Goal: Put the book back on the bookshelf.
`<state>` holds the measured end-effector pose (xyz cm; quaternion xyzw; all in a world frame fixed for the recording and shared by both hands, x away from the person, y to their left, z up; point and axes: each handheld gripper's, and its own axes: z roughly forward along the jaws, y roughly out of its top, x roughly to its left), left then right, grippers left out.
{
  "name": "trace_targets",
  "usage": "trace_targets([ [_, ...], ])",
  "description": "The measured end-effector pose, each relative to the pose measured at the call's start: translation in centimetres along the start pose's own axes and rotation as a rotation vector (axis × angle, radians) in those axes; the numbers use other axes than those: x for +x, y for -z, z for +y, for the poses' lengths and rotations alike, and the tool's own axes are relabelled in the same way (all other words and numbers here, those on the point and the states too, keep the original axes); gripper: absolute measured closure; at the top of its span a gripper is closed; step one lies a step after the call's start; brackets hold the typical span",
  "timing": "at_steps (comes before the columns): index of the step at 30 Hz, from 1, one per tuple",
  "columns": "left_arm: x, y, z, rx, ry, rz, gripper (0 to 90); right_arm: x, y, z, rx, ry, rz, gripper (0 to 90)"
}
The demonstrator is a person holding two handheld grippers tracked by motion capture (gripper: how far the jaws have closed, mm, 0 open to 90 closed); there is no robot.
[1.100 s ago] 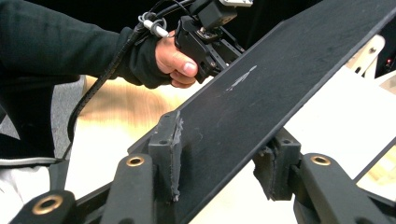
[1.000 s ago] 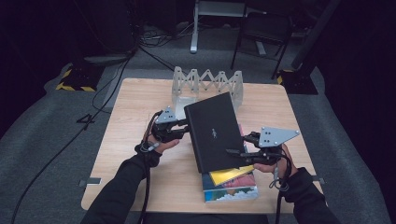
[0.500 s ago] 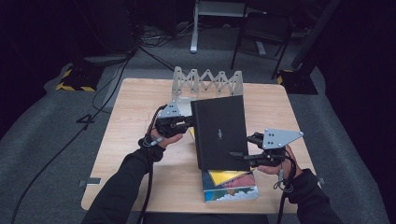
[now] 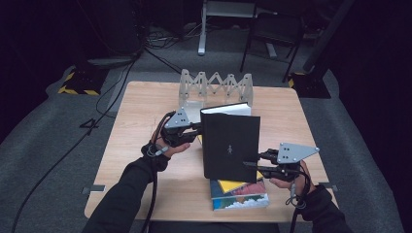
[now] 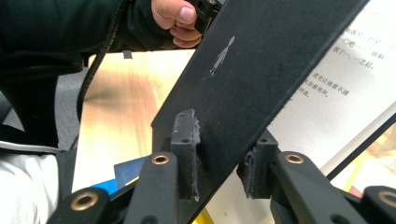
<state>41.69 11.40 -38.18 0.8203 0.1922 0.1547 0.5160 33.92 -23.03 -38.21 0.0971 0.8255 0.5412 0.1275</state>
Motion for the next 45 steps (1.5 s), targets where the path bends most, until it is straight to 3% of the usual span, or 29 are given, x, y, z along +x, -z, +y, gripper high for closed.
trace_targets([
  [12, -0.5, -1.0, 1.6, 0.019, -0.025, 0.019, 77.8, -0.2, 1.3, -1.1, -0.043, -0.018, -0.039, 74.8],
  [15, -0.6, -0.8, 1.4, 0.006, -0.009, 0.033, 67.5, 0.1, 1.3, -1.4, -0.053, -0.008, -0.038, 75.7],
  [21, -1.2, 0.1, 0.6, -0.031, 0.01, 0.041, 63.7, 0.8, 1.4, -1.6, -0.054, 0.017, -0.039, 77.0],
  [25, -1.7, 0.4, 0.0, -0.011, -0.005, 0.039, 58.3, 1.0, 1.5, -1.8, -0.058, 0.016, -0.038, 77.5],
  [31, -3.0, 1.0, -1.7, 0.07, -0.038, 0.064, 52.2, 1.2, 1.6, -2.1, -0.058, 0.022, -0.037, 78.0],
  [34, -3.6, 1.3, -2.9, 0.101, -0.025, 0.025, 48.4, 1.2, 1.6, -2.1, -0.059, 0.023, -0.039, 78.0],
  [37, -4.2, 1.3, -3.5, 0.127, -0.042, 0.018, 44.1, 1.3, 1.6, -2.1, -0.06, 0.021, -0.038, 78.0],
  [39, -5.2, 1.4, -4.5, 0.168, -0.049, -0.019, 41.0, 1.3, 1.7, -2.2, -0.058, 0.026, -0.039, 78.1],
  [45, -6.4, 0.9, -5.5, 0.207, -0.044, -0.081, 31.0, 1.5, 1.8, -2.5, -0.058, 0.026, -0.039, 78.6],
])
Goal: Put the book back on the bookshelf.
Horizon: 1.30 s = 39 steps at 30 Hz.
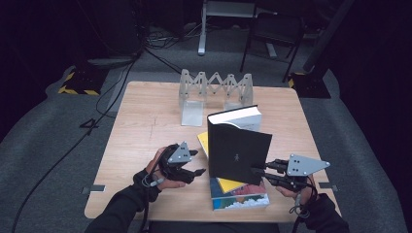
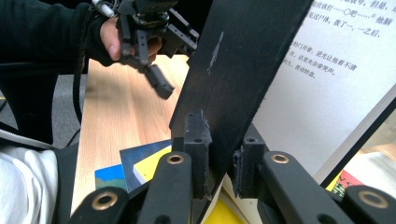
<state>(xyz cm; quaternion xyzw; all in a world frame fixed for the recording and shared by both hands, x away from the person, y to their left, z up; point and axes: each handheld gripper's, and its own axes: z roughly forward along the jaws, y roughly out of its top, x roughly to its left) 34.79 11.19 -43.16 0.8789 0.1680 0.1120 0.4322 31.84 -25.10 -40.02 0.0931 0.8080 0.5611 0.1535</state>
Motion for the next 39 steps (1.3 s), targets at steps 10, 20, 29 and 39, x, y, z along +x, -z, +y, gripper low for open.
trace_targets([
  [10, -1.5, -1.6, 1.3, -0.098, 0.027, -0.061, 25.6, 0.5, 0.3, -0.5, 0.016, 0.002, -0.007, 79.5],
  [20, -1.4, -2.3, 4.2, -0.227, 0.001, -0.057, 28.8, 0.6, 0.6, -1.0, 0.029, -0.006, -0.024, 79.1],
  [29, -1.5, -1.6, 6.0, -0.299, -0.01, -0.076, 32.3, 0.5, 0.9, -1.5, 0.042, -0.025, -0.088, 76.0],
  [39, -0.7, -0.3, 8.2, -0.394, -0.007, -0.116, 36.1, 0.3, 1.1, -1.9, 0.042, -0.046, -0.129, 74.6],
])
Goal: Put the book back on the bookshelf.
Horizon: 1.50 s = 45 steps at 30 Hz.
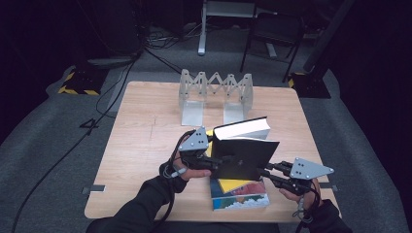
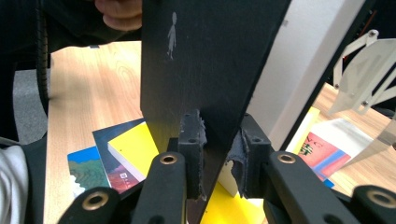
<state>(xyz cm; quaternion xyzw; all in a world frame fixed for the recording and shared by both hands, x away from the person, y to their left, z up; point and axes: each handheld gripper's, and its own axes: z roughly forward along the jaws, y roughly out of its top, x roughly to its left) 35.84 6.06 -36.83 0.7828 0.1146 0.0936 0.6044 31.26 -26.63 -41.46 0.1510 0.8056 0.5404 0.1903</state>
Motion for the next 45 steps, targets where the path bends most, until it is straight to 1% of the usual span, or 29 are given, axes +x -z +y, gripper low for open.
trace_targets([
  [1, 0.1, -0.1, 0.4, -0.005, 0.0, -0.005, 36.1, -0.1, 0.0, -0.1, 0.006, -0.001, -0.004, 74.7],
  [4, 0.2, -0.2, 1.5, 0.0, -0.019, -0.021, 35.8, -0.1, 0.1, -0.4, 0.007, -0.011, -0.006, 74.2],
  [6, 0.3, -0.4, 2.1, 0.006, -0.019, -0.037, 35.8, -0.2, 0.1, -0.4, 0.01, -0.006, -0.006, 73.5],
  [9, 0.3, -0.6, 2.5, 0.004, -0.017, -0.043, 35.6, -0.2, 0.1, -0.4, 0.01, -0.008, -0.011, 70.4],
  [10, 0.3, -0.6, 2.5, 0.002, -0.011, -0.048, 35.4, -0.2, 0.1, -0.4, 0.013, -0.008, -0.014, 68.6],
  [12, 0.3, -0.7, 2.5, 0.004, -0.011, -0.05, 35.3, -0.2, 0.0, -0.4, 0.021, -0.011, -0.031, 61.3],
  [13, 0.4, -0.7, 2.6, 0.008, -0.013, -0.051, 35.5, -0.2, 0.0, -0.5, 0.026, -0.023, -0.039, 56.3],
  [14, 0.4, -0.7, 2.6, 0.008, -0.013, -0.051, 36.5, -0.2, 0.0, -0.5, 0.026, -0.023, -0.039, 56.3],
  [15, 0.3, -0.7, 2.7, 0.018, -0.014, -0.06, 38.5, -0.4, 0.1, -0.7, 0.037, -0.037, -0.051, 47.7],
  [16, 0.3, -0.7, 2.7, 0.018, -0.014, -0.06, 40.0, -0.4, 0.1, -0.7, 0.037, -0.037, -0.051, 47.7],
  [17, 0.3, -0.6, 2.8, 0.023, -0.017, -0.064, 40.0, -0.4, 0.2, -0.9, 0.046, -0.044, -0.057, 45.5],
  [18, 0.2, -0.5, 2.8, 0.024, -0.021, -0.056, 43.0, -0.6, 0.3, -1.1, 0.056, -0.052, -0.064, 43.5],
  [19, 0.0, -0.4, 2.8, 0.028, -0.029, -0.046, 50.2, -0.7, 0.6, -1.4, 0.061, -0.063, -0.066, 42.1],
  [22, -0.3, -0.4, 2.8, 0.023, -0.023, -0.035, 51.3, -1.3, 1.5, -2.2, 0.066, -0.098, -0.072, 40.2],
  [24, -0.5, -0.4, 2.7, 0.012, -0.012, -0.022, 51.7, -1.6, 2.1, -2.7, 0.078, -0.111, -0.092, 40.2],
  [26, -0.8, -0.4, 2.7, 0.01, -0.012, -0.013, 51.9, -1.9, 2.4, -3.3, 0.084, -0.144, -0.102, 39.9],
  [27, -0.9, -0.4, 2.7, 0.012, -0.016, -0.007, 52.0, -2.0, 2.6, -3.5, 0.094, -0.146, -0.114, 39.8],
  [28, -0.9, -0.4, 2.7, 0.012, -0.016, -0.007, 52.1, -2.0, 2.6, -3.5, 0.094, -0.146, -0.114, 39.8],
  [29, -1.1, -0.5, 2.8, 0.013, -0.019, -0.002, 52.1, -2.2, 2.6, -3.8, 0.107, -0.145, -0.129, 39.6],
  [30, -1.2, -0.5, 2.9, 0.015, -0.023, 0.001, 52.1, -2.4, 2.6, -4.0, 0.126, -0.145, -0.155, 38.8],
  [33, -1.5, -0.7, 3.2, 0.019, -0.035, 0.011, 52.3, -3.2, 2.6, -4.8, 0.161, -0.162, -0.227, 35.7],
  [34, -1.6, -0.7, 3.3, 0.021, -0.037, 0.016, 52.3, -3.4, 2.5, -5.0, 0.173, -0.171, -0.239, 35.2],
  [35, -1.7, -0.7, 3.4, 0.02, -0.039, 0.02, 52.3, -3.8, 2.4, -5.5, 0.19, -0.185, -0.243, 35.0],
  [37, -1.8, -0.7, 3.7, 0.025, -0.048, 0.031, 52.4, -4.1, 2.3, -6.1, 0.204, -0.204, -0.244, 34.9],
  [39, -1.9, -0.6, 4.0, 0.032, -0.071, 0.045, 52.5, -4.3, 2.2, -6.5, 0.225, -0.209, -0.244, 34.8],
  [41, -1.9, -0.4, 4.2, 0.028, -0.072, 0.064, 52.6, -4.4, 2.2, -6.7, 0.24, -0.203, -0.25, 34.8],
  [43, -1.9, -0.3, 4.3, 0.029, -0.07, 0.07, 52.6, -4.4, 2.2, -6.7, 0.238, -0.211, -0.246, 34.8],
  [44, -1.8, -0.1, 4.6, 0.028, -0.068, 0.09, 52.6, -4.4, 2.1, -6.8, 0.243, -0.219, -0.241, 34.8],
  [45, -1.8, 0.0, 4.7, 0.026, -0.068, 0.097, 52.7, -4.4, 2.1, -6.8, 0.244, -0.219, -0.24, 34.8],
])
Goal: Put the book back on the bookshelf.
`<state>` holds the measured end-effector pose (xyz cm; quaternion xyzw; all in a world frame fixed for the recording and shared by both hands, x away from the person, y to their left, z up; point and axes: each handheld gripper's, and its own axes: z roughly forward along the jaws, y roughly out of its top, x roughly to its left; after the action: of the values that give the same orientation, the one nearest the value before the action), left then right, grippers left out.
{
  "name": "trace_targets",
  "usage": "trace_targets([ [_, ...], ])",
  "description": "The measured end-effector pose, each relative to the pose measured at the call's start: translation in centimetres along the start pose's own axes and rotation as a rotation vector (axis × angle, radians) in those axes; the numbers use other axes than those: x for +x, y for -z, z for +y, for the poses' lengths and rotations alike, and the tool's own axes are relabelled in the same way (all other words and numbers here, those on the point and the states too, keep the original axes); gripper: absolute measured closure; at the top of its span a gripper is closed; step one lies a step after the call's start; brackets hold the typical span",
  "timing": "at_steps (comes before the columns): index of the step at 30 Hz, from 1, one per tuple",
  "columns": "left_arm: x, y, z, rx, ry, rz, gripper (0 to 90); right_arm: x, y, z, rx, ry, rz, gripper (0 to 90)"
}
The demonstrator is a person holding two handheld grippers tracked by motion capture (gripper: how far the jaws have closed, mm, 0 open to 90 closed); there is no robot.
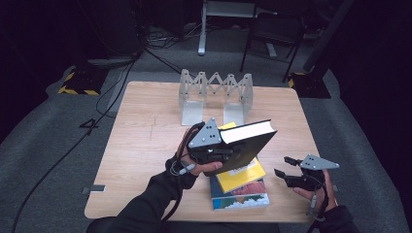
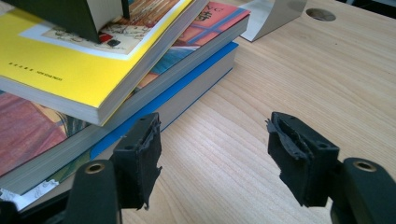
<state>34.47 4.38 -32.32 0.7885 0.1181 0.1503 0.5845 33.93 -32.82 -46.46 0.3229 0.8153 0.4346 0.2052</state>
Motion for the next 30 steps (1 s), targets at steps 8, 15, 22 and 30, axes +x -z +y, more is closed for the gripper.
trace_targets([
  [8, 1.2, 1.5, 0.3, -0.001, 0.011, 0.067, 52.7, 0.1, -0.2, -0.1, 0.011, 0.005, 0.003, 34.7],
  [15, 3.0, 3.9, 0.2, -0.013, 0.029, 0.163, 52.7, -0.1, -0.2, -0.3, 0.01, -0.011, 0.0, 34.7],
  [22, 5.7, 6.4, -0.8, -0.009, 0.084, 0.297, 52.8, 0.0, -0.5, -0.3, 0.023, -0.019, 0.001, 34.7],
  [30, 8.0, 8.0, -1.8, -0.014, 0.12, 0.399, 52.8, 0.0, -0.7, -0.4, 0.028, -0.027, -0.005, 34.6],
])
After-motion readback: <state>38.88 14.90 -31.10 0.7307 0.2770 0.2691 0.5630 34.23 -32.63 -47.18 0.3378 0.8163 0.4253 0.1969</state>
